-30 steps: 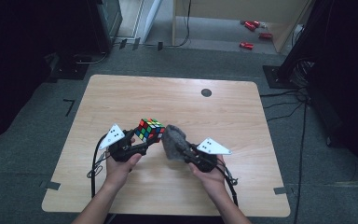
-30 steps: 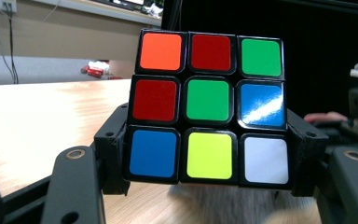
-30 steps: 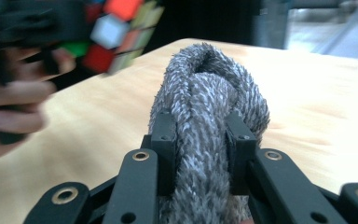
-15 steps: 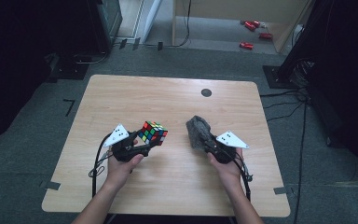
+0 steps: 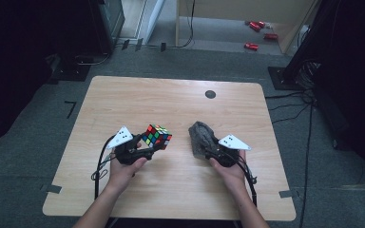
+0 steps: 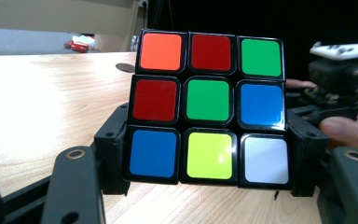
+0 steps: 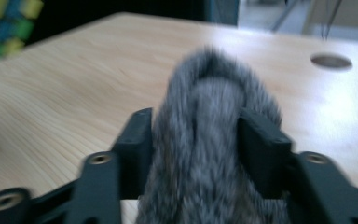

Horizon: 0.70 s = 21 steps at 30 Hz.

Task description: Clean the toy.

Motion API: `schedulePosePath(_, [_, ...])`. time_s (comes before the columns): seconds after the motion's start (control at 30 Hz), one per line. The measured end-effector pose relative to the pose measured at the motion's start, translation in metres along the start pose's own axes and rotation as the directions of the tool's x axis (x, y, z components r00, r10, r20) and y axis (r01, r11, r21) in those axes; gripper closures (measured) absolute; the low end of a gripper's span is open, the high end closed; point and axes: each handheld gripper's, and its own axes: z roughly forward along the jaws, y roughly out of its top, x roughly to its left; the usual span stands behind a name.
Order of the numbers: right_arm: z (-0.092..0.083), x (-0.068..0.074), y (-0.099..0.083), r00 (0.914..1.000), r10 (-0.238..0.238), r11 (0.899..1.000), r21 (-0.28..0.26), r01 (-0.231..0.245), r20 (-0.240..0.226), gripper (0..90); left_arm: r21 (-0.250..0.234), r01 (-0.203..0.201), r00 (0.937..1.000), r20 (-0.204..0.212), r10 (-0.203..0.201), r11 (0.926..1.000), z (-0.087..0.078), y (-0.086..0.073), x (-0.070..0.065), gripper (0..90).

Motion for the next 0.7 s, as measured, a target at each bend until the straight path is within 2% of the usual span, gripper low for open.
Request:
schedulePosePath(0.17, [-0.008, 0.013, 0.009, 0.9967, -0.081, 0.991, -0.103, 0.081, 0.008, 32.7, 0.003, 0.016, 0.9999, 0.002, -0.016, 0.9999, -0.001, 0.001, 0.002, 34.2])
schedulePosePath(0.23, [-0.009, 0.019, 0.010, 0.9930, -0.118, 0.983, -0.142, 0.115, -0.012, 32.3, 0.010, 0.016, 0.9999, 0.005, -0.016, 0.9998, -0.001, 0.001, 0.003, 34.2])
schedulePosePath(0.33, [-0.008, 0.030, 0.010, 0.9841, -0.167, 0.973, -0.169, 0.155, -0.060, 29.7, 0.018, 0.017, 0.9996, 0.023, -0.018, 0.9997, 0.000, 0.003, 0.001, 34.2])
schedulePosePath(0.5, [-0.003, 0.049, 0.006, 0.9577, -0.260, 0.951, -0.204, 0.233, -0.123, 27.3, 0.043, 0.040, 0.9962, 0.075, -0.043, 0.9983, 0.002, 0.005, -0.002, 34.2])
schedulePosePath(0.6, [-0.001, 0.059, 0.004, 0.9354, -0.326, 0.929, -0.230, 0.290, -0.136, 26.9, 0.061, 0.049, 0.9943, 0.092, -0.054, 0.9969, 0.004, 0.006, -0.004, 34.2])
schedulePosePath(0.7, [0.001, 0.068, 0.002, 0.9208, -0.368, 0.908, -0.262, 0.326, -0.129, 25.1, 0.092, 0.057, 0.9922, 0.105, -0.067, 0.9941, 0.007, 0.005, -0.005, 34.2])
